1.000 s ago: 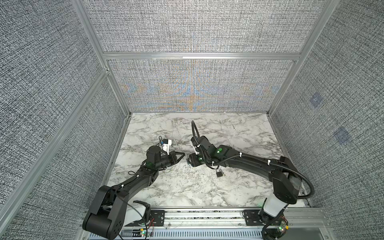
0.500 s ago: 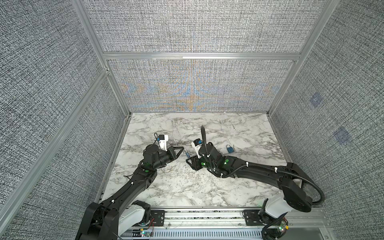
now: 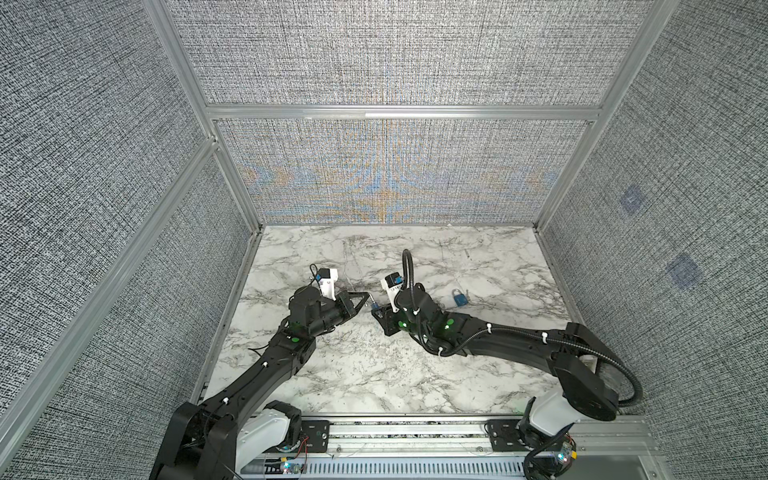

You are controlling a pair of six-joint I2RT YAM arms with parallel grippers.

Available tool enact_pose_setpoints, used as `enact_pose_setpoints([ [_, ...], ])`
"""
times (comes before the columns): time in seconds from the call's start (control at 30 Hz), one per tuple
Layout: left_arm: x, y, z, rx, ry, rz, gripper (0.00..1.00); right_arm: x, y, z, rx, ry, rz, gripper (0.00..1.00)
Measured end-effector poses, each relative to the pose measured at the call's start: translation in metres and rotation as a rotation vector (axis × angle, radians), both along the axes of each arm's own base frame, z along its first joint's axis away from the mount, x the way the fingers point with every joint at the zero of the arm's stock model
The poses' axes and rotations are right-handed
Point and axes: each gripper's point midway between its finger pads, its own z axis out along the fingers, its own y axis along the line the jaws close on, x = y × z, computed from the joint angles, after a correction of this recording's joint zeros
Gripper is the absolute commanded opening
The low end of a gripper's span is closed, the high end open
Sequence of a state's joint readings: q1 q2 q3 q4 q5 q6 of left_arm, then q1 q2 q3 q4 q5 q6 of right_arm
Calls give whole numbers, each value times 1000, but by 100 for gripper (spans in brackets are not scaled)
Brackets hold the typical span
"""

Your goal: Lock with the key

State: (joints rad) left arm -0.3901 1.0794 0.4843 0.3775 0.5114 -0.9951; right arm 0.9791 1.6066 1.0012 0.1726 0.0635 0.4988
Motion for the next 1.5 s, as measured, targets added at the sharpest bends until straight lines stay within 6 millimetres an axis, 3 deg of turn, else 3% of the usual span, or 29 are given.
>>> enact_pose_setpoints([
  [0.1,1,1,1,1,-3,9,0,1,2,1,2,-9,6,16],
  [0.23,2,2,2,3,-6,18,0,0,4,3,5,-15,17,0],
  [0.47,1,3,6,5,-10,19,1,-1,2,8,25,-13,34,0],
  [0.5,1,3,7,9,-14,17,14,-1,2,10,31,-8,41,0],
  [0.57,1,2,11,27,-37,4,30,-1,-1,15,53,13,68,0],
  [0.67,3,3,17,74,-70,-2,40,2,-14,18,58,62,86,0],
  [0.93,-1,3,16,234,-155,-84,42,-20,-40,30,127,234,255,0],
  [1.13,-15,-7,14,265,-202,-209,41,-48,-55,21,180,347,357,0],
  [1.27,-28,-15,24,237,-252,-287,41,-63,-58,12,199,426,396,0],
  [1.5,-54,-36,25,227,-291,-447,41,-68,-54,20,256,456,440,0],
])
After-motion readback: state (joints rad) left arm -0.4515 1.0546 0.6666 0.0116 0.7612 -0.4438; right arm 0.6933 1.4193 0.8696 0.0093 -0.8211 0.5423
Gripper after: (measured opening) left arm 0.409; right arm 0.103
